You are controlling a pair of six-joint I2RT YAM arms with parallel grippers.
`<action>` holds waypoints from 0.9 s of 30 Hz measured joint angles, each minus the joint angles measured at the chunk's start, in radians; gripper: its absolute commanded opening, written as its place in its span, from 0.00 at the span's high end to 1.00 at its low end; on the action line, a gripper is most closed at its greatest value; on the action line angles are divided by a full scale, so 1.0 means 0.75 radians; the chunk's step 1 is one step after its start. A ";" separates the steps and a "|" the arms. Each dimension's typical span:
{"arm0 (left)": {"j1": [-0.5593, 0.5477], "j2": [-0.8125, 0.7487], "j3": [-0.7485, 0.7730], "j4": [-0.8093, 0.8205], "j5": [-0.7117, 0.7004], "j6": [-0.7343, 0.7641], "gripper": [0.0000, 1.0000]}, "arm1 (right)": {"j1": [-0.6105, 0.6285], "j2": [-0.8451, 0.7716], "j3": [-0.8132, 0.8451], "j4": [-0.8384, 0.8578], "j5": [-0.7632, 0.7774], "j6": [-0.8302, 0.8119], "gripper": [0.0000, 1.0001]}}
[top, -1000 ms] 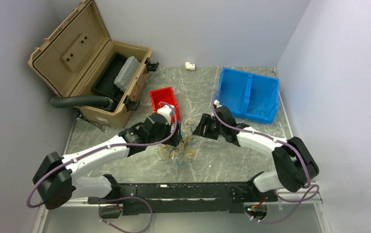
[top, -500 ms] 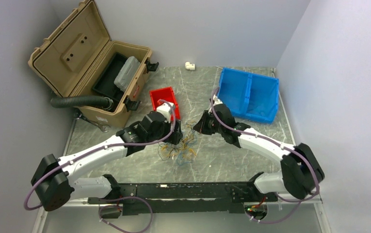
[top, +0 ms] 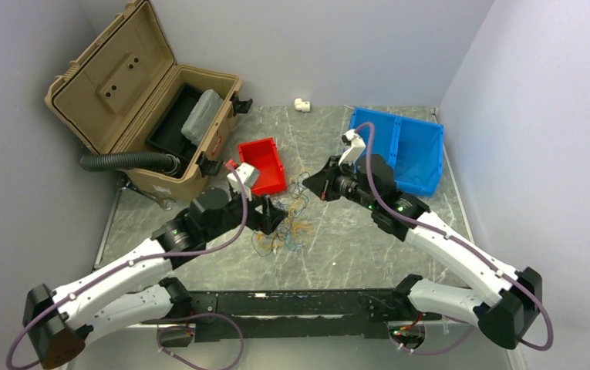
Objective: Untangle the cables
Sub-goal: Untie the cable.
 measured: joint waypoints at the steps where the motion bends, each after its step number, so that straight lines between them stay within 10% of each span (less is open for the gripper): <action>1: 0.000 -0.043 -0.025 0.027 0.014 0.003 0.10 | 0.004 -0.017 0.019 -0.005 -0.001 -0.004 1.00; 27: 0.000 -0.091 -0.048 0.239 0.096 0.032 0.18 | 0.020 -0.125 0.219 -0.067 -0.069 -0.019 1.00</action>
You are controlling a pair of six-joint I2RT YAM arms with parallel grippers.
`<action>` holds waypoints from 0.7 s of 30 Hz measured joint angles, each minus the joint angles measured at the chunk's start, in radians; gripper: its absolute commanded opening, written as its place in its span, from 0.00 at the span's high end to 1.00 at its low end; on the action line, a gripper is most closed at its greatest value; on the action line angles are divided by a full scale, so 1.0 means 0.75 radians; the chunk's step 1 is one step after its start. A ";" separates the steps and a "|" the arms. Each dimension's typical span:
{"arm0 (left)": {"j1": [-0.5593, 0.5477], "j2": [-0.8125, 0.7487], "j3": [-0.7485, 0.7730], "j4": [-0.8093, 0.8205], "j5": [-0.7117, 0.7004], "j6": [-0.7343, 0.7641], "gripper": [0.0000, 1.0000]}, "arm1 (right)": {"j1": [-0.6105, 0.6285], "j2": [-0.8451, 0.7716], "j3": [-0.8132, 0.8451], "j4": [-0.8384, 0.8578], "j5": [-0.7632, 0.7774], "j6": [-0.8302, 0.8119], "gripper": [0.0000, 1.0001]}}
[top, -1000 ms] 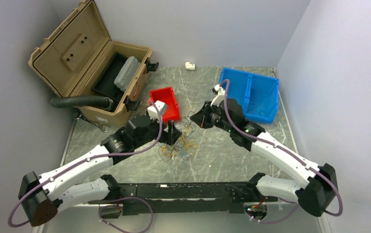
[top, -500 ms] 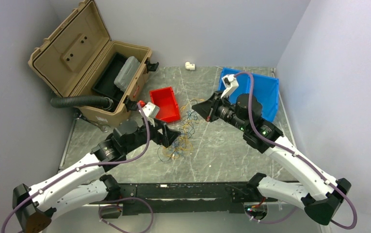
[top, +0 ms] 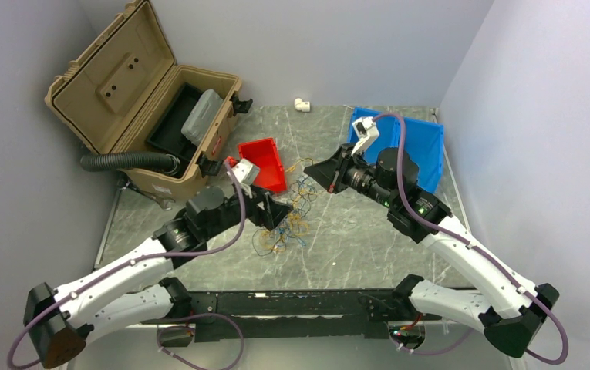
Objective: Untangle the cables
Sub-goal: Untie the cable.
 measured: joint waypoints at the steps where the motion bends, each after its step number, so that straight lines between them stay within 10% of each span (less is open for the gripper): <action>1: 0.000 0.026 0.004 0.002 0.005 0.000 0.18 | 0.000 0.000 0.001 0.000 -0.001 0.000 1.00; 6: 0.000 0.202 0.023 0.034 0.033 -0.001 0.41 | 0.000 0.000 0.001 0.000 -0.001 0.000 1.00; 9: 0.000 0.308 0.022 0.068 0.070 -0.009 0.99 | 0.000 -0.001 0.002 -0.004 0.011 0.000 1.00; 21: 0.130 0.173 0.011 -0.192 -0.101 -0.038 1.00 | 0.003 -0.168 -0.048 -0.289 0.549 0.051 1.00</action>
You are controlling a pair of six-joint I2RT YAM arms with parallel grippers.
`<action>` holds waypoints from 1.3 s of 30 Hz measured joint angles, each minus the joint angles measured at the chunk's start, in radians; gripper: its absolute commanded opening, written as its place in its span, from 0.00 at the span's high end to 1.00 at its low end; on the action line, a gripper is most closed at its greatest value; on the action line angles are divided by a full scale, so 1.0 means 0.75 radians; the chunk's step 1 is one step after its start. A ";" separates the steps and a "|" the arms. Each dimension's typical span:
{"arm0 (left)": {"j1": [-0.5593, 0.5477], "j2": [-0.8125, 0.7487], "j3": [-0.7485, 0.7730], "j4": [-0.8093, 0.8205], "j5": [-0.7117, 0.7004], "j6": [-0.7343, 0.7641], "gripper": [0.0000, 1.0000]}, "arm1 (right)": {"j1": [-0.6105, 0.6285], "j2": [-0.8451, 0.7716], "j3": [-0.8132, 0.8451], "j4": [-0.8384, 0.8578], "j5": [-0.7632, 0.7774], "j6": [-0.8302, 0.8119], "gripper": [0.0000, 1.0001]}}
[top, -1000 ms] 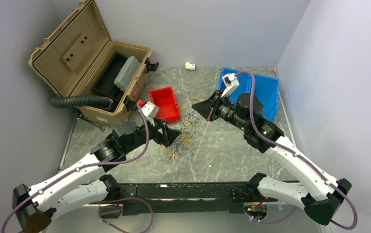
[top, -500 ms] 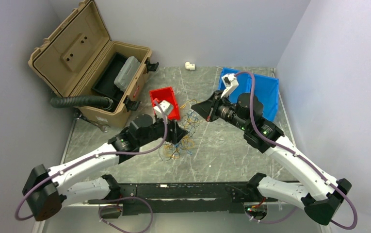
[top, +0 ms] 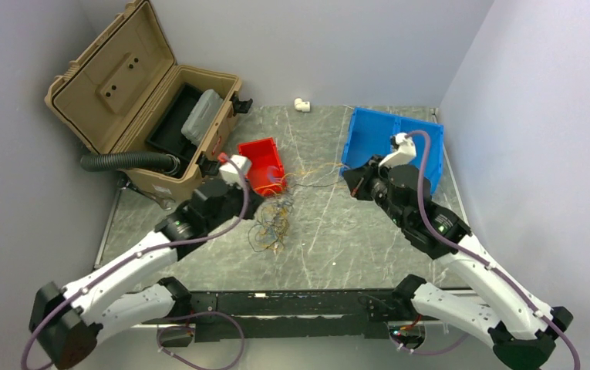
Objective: Untangle the cables
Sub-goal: Untie the cable.
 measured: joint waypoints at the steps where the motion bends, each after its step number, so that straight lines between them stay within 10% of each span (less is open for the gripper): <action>1: 0.039 -0.051 -0.004 -0.038 -0.019 -0.002 1.00 | 0.000 -0.035 -0.032 -0.037 0.070 0.016 1.00; 39: 0.190 -0.369 0.064 -0.791 -0.697 -0.245 1.00 | -0.009 -0.045 -0.037 -0.960 1.026 0.660 1.00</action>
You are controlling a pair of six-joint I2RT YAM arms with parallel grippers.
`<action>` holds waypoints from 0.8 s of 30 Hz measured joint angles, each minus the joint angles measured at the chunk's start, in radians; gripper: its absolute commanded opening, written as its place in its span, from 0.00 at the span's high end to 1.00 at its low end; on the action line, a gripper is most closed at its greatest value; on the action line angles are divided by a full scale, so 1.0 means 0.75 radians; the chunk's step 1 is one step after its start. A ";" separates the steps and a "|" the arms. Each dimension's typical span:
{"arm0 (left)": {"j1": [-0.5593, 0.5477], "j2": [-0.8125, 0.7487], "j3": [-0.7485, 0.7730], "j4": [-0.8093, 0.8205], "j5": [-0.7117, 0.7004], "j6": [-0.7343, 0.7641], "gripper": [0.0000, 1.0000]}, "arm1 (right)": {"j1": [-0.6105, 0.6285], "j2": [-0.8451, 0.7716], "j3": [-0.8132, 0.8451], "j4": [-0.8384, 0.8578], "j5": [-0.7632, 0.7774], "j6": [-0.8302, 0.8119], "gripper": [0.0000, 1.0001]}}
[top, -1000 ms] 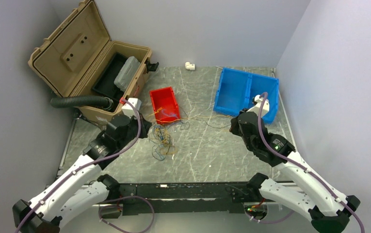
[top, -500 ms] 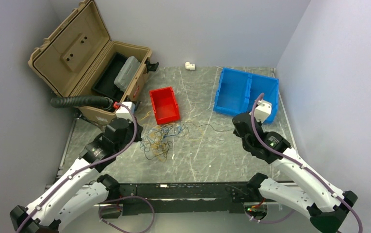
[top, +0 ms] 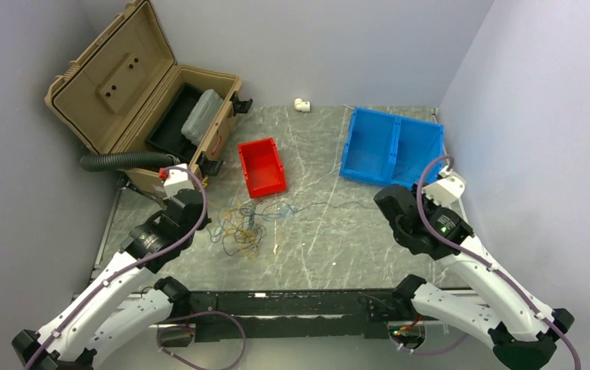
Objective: Untangle the cables
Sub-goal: Untie the cable.
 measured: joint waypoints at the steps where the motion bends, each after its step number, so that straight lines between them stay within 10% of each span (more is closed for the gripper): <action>1: 0.000 -0.003 0.008 -0.041 -0.053 -0.036 1.00 | -0.001 -0.004 0.008 -0.048 0.032 0.056 1.00; 10: 0.000 -0.017 0.028 -0.231 -0.245 -0.204 1.00 | -0.003 -0.085 0.017 -0.222 0.150 0.234 1.00; 21: 0.001 -0.134 -0.086 0.186 0.209 0.092 1.00 | -0.006 -0.293 -0.286 0.474 -0.426 -0.524 1.00; 24: 0.001 -0.116 -0.086 0.234 0.287 0.134 1.00 | -0.006 -0.254 -0.337 0.547 -0.584 -0.602 0.69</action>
